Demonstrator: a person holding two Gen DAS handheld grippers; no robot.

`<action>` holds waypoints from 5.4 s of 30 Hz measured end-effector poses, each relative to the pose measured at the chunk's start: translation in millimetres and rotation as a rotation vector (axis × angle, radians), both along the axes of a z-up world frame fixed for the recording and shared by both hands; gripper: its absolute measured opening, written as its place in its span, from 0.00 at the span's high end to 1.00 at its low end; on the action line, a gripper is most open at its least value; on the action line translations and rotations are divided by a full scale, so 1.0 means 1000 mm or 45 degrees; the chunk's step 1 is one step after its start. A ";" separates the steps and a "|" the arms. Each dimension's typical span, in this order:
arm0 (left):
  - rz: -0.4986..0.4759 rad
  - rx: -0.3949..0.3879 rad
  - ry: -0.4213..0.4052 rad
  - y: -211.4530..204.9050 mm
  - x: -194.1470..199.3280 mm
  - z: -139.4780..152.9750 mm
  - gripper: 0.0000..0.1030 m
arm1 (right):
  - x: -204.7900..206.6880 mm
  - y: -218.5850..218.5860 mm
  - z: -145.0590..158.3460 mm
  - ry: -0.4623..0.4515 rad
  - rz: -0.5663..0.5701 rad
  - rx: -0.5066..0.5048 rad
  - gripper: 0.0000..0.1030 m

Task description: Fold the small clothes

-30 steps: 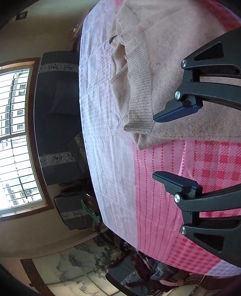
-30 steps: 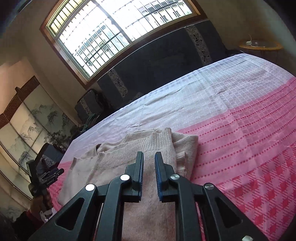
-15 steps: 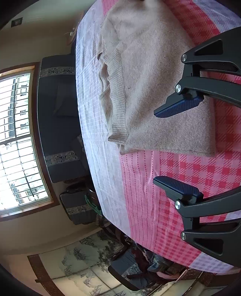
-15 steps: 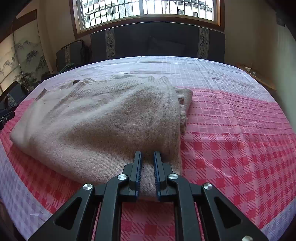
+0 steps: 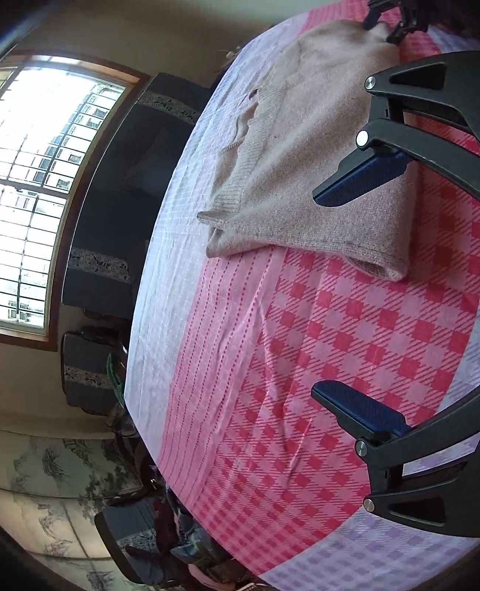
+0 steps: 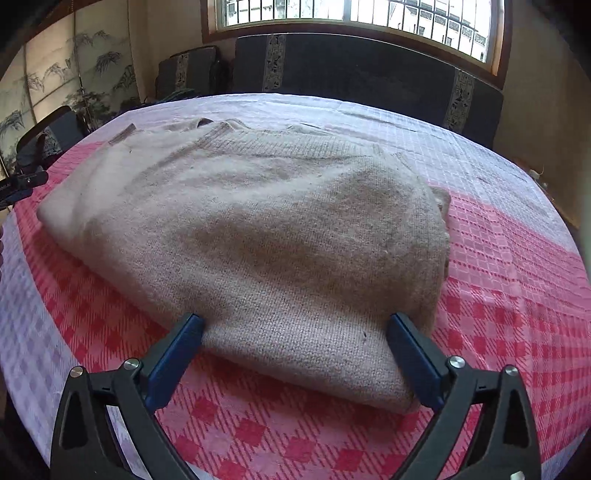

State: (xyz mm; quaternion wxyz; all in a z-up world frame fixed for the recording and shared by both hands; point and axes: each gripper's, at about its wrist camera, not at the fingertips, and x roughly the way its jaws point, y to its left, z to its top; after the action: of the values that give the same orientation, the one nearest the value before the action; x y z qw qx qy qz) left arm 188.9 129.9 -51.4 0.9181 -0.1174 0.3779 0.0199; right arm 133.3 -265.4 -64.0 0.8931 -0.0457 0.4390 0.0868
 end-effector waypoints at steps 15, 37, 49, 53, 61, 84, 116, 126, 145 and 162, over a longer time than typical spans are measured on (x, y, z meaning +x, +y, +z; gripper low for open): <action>-0.460 -0.560 0.171 0.031 0.075 -0.035 0.11 | -0.037 -0.036 0.036 -0.306 -0.100 0.241 0.04; -0.978 -0.657 0.225 -0.019 0.123 -0.029 0.26 | -0.028 -0.035 0.026 -0.216 -0.142 0.235 0.03; -0.809 -0.551 0.238 -0.017 0.118 -0.037 0.71 | -0.030 -0.059 0.026 -0.234 -0.236 0.382 0.03; -0.785 -0.573 0.229 -0.014 0.116 -0.040 0.69 | -0.040 -0.085 0.027 -0.302 -0.362 0.536 0.03; -0.758 -0.507 0.177 -0.023 0.111 -0.038 0.70 | -0.037 -0.087 0.026 -0.295 -0.376 0.552 0.03; -0.476 -0.399 0.266 -0.082 0.102 0.034 0.83 | -0.044 -0.094 0.026 -0.321 -0.225 0.758 0.03; -0.496 -0.572 0.315 -0.265 0.093 0.057 0.86 | -0.054 -0.090 0.030 -0.331 -0.143 0.805 0.03; -0.543 -0.613 0.300 -0.284 0.095 0.067 0.95 | -0.055 -0.089 0.030 -0.332 -0.130 0.813 0.03; -0.611 -0.528 -0.045 -0.212 0.053 0.074 0.95 | -0.016 -0.090 0.043 -0.156 0.078 1.281 0.03; -0.639 -0.712 -0.049 -0.190 0.021 -0.009 0.95 | 0.107 -0.010 0.012 0.225 0.055 1.130 0.11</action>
State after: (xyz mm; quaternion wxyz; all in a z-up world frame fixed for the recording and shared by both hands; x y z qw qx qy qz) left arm 209.6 -59.7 -60.5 0.8339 -0.2677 0.3684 -0.3118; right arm 240.7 -275.2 -52.1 0.7832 0.3401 0.4330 0.2888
